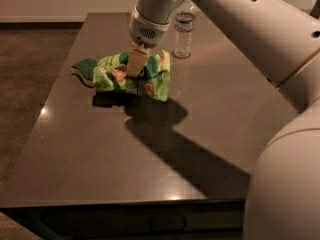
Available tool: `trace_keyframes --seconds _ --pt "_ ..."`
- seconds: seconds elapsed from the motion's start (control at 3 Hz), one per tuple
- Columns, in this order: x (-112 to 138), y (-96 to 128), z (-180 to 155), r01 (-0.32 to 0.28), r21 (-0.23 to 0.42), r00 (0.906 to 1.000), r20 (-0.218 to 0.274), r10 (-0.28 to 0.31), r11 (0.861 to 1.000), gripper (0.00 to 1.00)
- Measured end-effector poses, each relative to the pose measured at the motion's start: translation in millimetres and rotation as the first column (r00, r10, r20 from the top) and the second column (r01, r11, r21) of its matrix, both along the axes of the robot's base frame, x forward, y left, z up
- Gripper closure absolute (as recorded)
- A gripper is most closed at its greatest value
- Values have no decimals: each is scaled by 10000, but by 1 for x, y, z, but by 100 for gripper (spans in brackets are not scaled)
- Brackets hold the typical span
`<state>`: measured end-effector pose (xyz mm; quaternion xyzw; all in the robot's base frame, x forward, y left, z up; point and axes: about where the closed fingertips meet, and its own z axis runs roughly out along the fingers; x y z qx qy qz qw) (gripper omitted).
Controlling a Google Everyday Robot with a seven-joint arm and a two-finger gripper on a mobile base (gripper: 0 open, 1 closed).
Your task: Move green rice chip bag near sponge
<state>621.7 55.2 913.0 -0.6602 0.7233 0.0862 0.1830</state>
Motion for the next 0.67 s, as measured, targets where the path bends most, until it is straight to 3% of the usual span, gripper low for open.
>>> trace_keyframes --seconds 0.67 --pt "3 8 -6 -46 192 9999 -140 49 9998 13"
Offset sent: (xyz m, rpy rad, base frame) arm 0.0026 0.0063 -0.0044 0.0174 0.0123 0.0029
